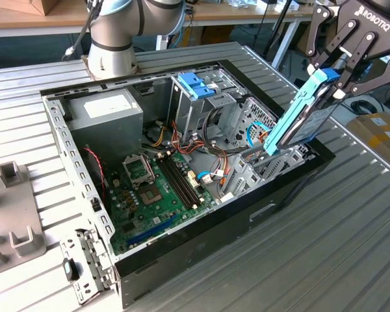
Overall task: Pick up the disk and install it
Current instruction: 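Insert the disk into the insertion slot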
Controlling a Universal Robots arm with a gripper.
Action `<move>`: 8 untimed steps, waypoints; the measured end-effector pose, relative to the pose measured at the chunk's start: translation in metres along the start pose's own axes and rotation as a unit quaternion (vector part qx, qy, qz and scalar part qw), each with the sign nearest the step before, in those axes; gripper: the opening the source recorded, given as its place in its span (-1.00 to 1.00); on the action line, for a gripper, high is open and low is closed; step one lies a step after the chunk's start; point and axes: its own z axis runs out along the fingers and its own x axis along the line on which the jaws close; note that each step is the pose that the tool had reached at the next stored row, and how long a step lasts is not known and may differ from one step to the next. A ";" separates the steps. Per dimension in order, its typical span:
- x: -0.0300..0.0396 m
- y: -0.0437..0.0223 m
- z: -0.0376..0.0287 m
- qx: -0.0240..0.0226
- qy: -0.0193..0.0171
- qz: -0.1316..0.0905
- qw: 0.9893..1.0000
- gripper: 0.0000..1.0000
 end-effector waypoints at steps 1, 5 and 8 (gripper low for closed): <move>0.0009 0.0004 0.0003 0.000 0.000 0.000 1.000 -0.26; 0.0041 0.0015 0.0019 0.000 0.000 0.000 1.000 -0.26; 0.0060 0.0020 0.0039 0.000 0.000 0.000 1.000 -0.26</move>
